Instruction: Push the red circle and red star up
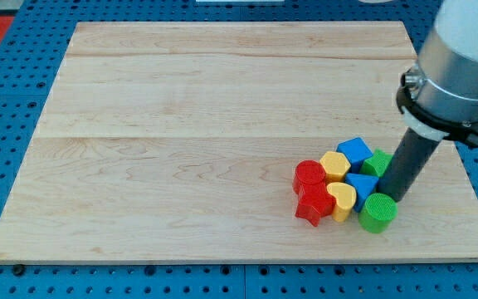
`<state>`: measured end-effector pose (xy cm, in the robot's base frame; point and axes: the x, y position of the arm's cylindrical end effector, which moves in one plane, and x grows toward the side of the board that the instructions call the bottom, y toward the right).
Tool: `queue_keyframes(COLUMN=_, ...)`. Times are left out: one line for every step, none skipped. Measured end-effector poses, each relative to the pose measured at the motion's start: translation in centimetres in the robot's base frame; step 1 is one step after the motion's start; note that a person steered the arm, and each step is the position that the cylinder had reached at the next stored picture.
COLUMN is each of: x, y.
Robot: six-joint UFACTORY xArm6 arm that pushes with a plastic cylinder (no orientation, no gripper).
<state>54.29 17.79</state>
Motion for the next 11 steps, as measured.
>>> queue_keyframes(x=2.2, y=3.6)
queue_keyframes(x=4.7, y=4.7)
queue_keyframes(x=6.3, y=0.2)
queue_keyframes(x=5.9, y=-4.9)
queue_keyframes(x=4.1, y=-7.3)
queue_keyframes(x=3.2, y=-8.7)
queue_keyframes(x=2.4, y=-11.2)
queue_keyframes(x=2.3, y=-11.2)
queue_keyframes(x=1.6, y=-9.9)
queue_keyframes(x=-1.3, y=-10.1)
queue_keyframes(x=-5.2, y=-10.6)
